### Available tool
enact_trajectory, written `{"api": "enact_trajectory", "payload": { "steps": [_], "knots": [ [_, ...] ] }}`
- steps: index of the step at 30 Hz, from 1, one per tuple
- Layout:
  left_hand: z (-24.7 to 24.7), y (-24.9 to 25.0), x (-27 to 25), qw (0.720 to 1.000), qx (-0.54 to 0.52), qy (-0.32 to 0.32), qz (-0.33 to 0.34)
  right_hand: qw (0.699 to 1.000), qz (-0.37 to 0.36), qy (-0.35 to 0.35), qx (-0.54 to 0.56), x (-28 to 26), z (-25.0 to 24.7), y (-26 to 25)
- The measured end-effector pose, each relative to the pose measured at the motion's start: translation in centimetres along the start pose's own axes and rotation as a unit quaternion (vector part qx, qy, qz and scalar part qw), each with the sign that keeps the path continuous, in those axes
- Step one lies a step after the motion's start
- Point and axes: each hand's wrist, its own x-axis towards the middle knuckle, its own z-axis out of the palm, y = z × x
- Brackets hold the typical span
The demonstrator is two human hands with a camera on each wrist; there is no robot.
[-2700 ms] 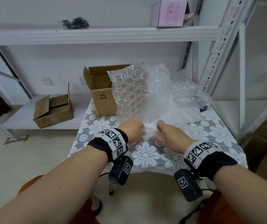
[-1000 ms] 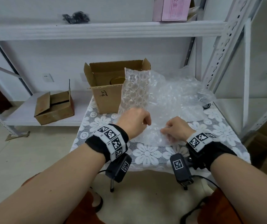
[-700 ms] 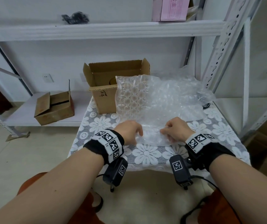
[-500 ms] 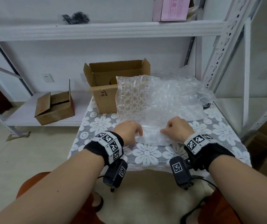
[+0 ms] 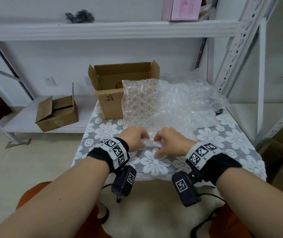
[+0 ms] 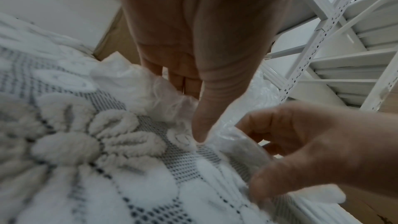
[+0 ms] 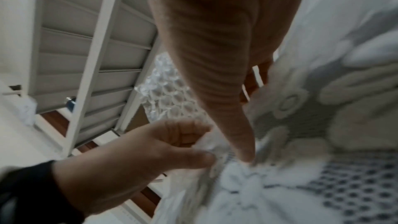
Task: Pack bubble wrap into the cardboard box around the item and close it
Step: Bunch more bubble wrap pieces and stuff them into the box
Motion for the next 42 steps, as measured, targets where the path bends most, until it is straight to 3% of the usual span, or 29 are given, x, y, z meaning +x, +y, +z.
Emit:
{"api": "enact_trajectory", "payload": {
  "steps": [7, 20, 28, 35, 38, 40, 42],
  "knots": [
    [0.4, -0.5, 0.2, 0.997, -0.067, 0.013, -0.029, 0.998, 0.039, 0.024, 0.038, 0.0, -0.4, 2.6],
    [-0.6, -0.6, 0.4, 0.996, -0.047, 0.008, -0.075, 0.981, 0.138, 0.052, 0.128, 0.5, -1.8, 3.6],
    [-1.2, -0.7, 0.2, 0.994, -0.071, 0.026, -0.078, 0.972, 0.153, -0.027, 0.177, 0.6, -3.1, 3.8],
    [-1.9, -0.6, 0.7, 0.994, -0.008, -0.054, -0.093, 0.966, 0.158, -0.084, 0.187, 0.3, -3.5, 3.8],
    [-1.9, 0.1, 0.6, 0.997, 0.025, 0.002, -0.078, 0.962, 0.167, -0.081, 0.198, 0.6, -3.4, 4.0],
    [-1.5, 0.7, 0.3, 0.994, 0.055, 0.089, -0.025, 0.959, 0.182, -0.071, 0.205, 0.8, -3.0, 4.3],
    [-0.9, 1.3, 0.0, 0.99, 0.061, 0.122, 0.028, 0.955, 0.199, -0.051, 0.214, 0.9, -2.6, 4.5]
  ]
}}
